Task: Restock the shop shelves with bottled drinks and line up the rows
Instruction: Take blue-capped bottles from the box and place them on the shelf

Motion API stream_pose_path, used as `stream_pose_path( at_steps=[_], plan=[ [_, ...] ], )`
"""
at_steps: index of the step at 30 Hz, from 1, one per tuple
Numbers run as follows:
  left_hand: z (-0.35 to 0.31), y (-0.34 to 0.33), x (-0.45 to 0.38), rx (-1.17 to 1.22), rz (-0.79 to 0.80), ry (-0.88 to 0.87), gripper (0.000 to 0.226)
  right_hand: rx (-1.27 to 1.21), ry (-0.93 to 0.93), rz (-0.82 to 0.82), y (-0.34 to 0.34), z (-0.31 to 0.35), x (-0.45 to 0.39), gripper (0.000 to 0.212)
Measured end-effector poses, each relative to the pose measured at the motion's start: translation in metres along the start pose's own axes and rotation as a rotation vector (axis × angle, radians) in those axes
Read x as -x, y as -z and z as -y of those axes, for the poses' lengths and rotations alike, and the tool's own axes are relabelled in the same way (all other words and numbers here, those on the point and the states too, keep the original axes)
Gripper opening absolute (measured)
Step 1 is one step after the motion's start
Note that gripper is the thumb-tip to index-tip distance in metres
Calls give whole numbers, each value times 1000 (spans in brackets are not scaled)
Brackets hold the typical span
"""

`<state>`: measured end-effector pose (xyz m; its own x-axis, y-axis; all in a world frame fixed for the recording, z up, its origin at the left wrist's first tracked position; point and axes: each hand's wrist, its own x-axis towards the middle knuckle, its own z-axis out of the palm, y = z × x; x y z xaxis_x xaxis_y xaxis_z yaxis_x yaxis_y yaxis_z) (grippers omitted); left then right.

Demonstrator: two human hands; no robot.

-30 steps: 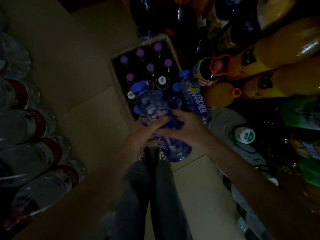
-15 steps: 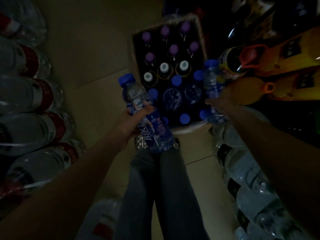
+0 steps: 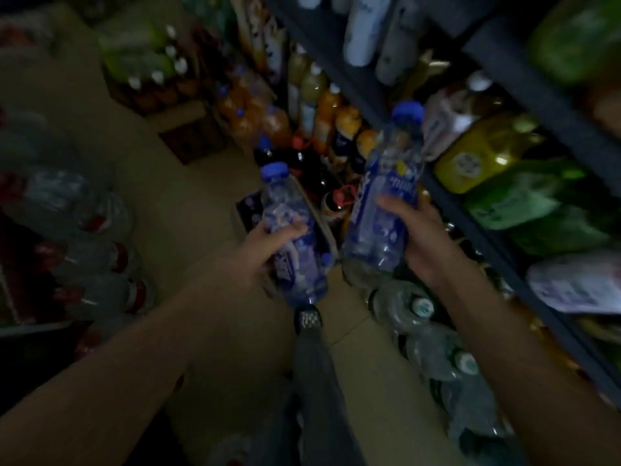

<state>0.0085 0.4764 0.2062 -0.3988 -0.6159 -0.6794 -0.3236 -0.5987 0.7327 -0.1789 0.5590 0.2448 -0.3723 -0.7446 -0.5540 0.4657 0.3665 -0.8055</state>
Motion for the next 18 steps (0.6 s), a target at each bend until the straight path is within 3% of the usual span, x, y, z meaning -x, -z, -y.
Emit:
stream_pose_path(
  at_steps=[4, 7, 10, 13, 15, 16, 18],
  plan=[
    [-64, -65, 74, -32, 173, -83, 38, -167, 78, -44, 40, 81, 122, 28],
    [-106, -128, 129, -57, 349, -149, 42, -337, 168, -20, 80, 120, 214, 45],
    [-134, -198, 190, -16, 565, -132, 45, -525, 357, -75, 130, 140, 301, 40],
    [-137, -266, 248, 34, 781, -47, 59, -486, 472, -79, 168, 144, 376, 49],
    [-125, -315, 286, 77, 944, -2, 73, -431, 652, -72, 202, 134, 421, 62],
    [-116, -339, 304, 71, 1005, 2, 69, -421, 661, -110, 217, 133, 444, 62],
    [-97, -390, 340, 9, 1065, -39, 39, -516, 555, -164, 261, 127, 492, 49]
  ],
)
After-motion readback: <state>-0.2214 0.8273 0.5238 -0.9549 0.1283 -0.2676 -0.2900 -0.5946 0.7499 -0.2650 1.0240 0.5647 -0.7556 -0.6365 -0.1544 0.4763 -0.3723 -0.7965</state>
